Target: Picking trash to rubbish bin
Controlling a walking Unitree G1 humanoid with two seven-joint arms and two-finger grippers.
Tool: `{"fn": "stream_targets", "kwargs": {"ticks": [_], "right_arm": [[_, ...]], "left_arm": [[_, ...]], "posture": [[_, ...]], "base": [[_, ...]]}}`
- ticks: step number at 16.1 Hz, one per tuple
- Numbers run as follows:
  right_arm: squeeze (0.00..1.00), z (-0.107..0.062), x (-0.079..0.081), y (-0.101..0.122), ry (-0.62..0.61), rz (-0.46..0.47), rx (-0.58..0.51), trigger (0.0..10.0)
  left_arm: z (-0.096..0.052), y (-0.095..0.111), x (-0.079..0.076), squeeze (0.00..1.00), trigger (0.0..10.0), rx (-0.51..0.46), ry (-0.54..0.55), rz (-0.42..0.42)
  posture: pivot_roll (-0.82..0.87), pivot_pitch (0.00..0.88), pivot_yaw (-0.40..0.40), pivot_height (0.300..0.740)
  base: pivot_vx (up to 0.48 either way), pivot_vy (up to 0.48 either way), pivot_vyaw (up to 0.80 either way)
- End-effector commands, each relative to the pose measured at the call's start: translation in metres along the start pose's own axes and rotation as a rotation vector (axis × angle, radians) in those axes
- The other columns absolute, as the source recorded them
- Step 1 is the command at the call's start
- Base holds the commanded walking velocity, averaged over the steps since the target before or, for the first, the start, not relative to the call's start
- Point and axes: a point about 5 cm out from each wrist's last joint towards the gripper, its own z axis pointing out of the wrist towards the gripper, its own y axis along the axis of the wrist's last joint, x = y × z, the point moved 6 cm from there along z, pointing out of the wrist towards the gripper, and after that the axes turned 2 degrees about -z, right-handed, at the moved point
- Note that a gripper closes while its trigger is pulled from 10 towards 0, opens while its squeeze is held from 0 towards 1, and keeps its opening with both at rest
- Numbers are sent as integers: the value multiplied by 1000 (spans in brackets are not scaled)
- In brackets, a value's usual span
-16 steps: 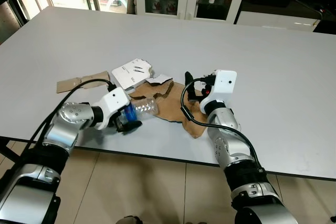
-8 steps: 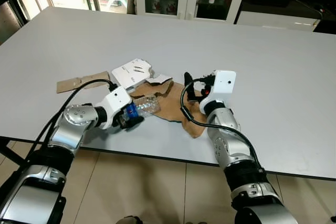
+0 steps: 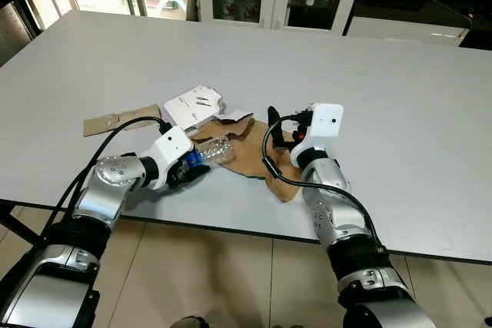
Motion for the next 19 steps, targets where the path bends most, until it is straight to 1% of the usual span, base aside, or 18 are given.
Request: {"fn": "stream_targets", "kwargs": {"ticks": [1, 3, 5, 7, 8, 10, 11, 12, 14, 16, 18, 19], "right_arm": [[0, -2, -1, -1, 6, 1, 3, 10000], [0, -2, -1, -1, 5, 1, 4, 10000], [0, -2, -3, -1, 1, -1, 3, 10000], [0, -2, -4, 0, -3, -1, 2, 10000], [0, -2, -5, 0, -8, -2, 1, 10000], [0, -1, -7, 1, -19, -3, -5, 10000], [0, -1, -9, 2, -28, -10, -10, 10000], [0, 0, -17, 9, -71, -18, -39, 10000], [0, 0, -21, 13, -90, -1, -60, 10000], [0, -2, -29, 18, -120, -6, -87, 10000], [0, -4, -38, 22, -156, -15, -105, 10000], [0, -4, -42, 23, -169, -19, -109, 10000]], "left_arm": [[1, -10, -6, 0, 10000, 14, 1, -57], [2, 8, 0, 0, 10000, -77, 49, -109], [0, 24, -1, 0, 10000, -172, 87, -163], [-2, 34, 3, 0, 10000, -232, 133, -201], [-2, 44, 7, 0, 10000, -281, 187, -241], [-4, 64, 14, 0, 10000, -377, 301, -296], [-5, 72, 15, 0, 10000, -409, 336, -311], [-4, 74, 26, 0, 10000, -429, 480, -369], [-5, 68, 32, 0, 10000, -419, 568, -394], [-11, 64, 36, 0, 10000, -397, 674, -350], [-15, 67, 39, 0, 10000, -430, 746, -377], [-18, 69, 40, 0, 10000, -444, 770, -373]], "posture": [[6, 65, -25, 740], [7, 69, -28, 740], [6, 70, -28, 740], [10, 69, -30, 740], [13, 67, -34, 740], [12, 65, -37, 740], [14, 65, -41, 740], [17, 62, -41, 740], [10, 61, -39, 740], [6, 61, -39, 740], [10, 63, -41, 740], [10, 63, -43, 740]], "base": [[0, 0, 0], [0, 0, 0], [0, 0, 0], [0, 0, 0], [0, 0, 0], [0, 0, 0], [0, 0, 0], [0, 0, 0], [0, 0, 0], [0, 0, 0], [0, 0, 0], [0, 0, 0]]}}
